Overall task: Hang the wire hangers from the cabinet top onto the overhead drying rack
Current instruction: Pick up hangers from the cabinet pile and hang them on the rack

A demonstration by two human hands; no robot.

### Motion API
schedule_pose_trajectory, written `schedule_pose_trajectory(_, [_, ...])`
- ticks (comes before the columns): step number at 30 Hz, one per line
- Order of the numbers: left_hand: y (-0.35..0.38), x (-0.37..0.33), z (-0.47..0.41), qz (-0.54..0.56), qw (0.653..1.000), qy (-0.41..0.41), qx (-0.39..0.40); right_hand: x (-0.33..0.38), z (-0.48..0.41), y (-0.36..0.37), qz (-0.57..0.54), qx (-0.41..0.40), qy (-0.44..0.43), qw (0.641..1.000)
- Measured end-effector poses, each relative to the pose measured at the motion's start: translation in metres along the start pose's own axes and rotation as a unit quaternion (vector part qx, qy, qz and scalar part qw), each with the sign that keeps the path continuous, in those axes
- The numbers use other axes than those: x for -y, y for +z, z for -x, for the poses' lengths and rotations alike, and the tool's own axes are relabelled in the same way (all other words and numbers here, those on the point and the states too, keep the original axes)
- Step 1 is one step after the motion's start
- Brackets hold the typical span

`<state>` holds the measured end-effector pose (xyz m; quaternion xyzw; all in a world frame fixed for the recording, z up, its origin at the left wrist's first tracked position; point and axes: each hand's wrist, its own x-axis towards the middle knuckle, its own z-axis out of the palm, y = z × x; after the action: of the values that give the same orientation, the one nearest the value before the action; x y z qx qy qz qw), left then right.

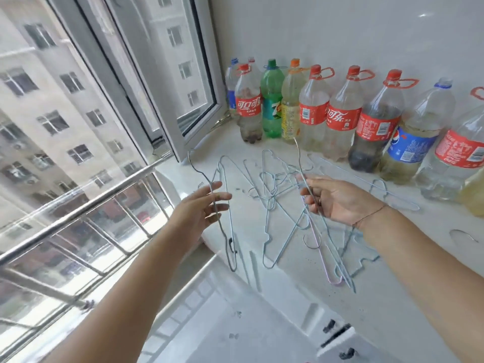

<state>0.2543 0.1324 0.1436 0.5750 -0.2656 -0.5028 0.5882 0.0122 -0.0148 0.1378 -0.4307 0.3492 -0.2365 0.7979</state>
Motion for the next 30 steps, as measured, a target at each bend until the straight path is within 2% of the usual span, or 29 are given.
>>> schedule_pose_trajectory(8, [-0.109,-0.004,0.187,0.002,0.995,0.051,-0.083,-0.082,0.075,0.160,-0.030,0.141,0.032,0.989])
schedule_pose_trajectory(18, [-0.211,0.002,0.431,0.029,0.964,0.089,-0.247,-0.155,0.188,0.348,0.004,0.316,0.088,0.945])
schedule_pose_trajectory(24, [-0.253,-0.005,0.545,0.084,0.923,0.139,-0.348,-0.170,0.240,0.443,0.051,0.437,0.122,0.890])
schedule_pose_trajectory(30, [-0.277,-0.014,0.647,0.105,0.868,0.202,-0.442,-0.192,0.278,0.533,0.048,0.510,0.169,0.842])
